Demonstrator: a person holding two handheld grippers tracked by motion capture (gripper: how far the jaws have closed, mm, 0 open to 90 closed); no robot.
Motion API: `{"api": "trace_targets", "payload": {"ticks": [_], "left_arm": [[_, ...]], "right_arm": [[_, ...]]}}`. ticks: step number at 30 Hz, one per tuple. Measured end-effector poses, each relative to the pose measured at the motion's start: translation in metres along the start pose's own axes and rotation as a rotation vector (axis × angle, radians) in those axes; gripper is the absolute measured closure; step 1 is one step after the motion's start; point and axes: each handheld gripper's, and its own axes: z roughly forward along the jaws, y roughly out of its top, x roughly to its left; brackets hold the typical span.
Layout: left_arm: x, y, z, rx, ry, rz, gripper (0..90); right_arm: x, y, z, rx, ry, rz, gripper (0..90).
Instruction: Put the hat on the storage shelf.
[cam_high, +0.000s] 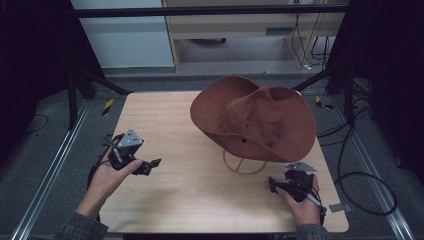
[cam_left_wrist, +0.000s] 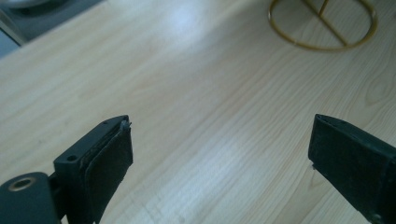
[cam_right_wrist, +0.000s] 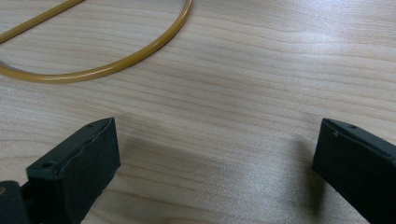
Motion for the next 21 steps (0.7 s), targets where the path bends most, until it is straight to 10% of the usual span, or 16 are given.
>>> {"api": "trace_targets", "payload": {"ticks": [12,21], "left_arm": [[0.007,-0.066,0.032,0.077,-0.007,-0.104,6.4],[0.004,-0.083,0.046,0.116,0.008,-0.114,6.3]], "right_arm": [[0.0,0.0,0.0,0.0,0.0,-0.001,0.7],[0.0,0.0,0.0,-0.001,-0.001,-0.002,0.7]]}}
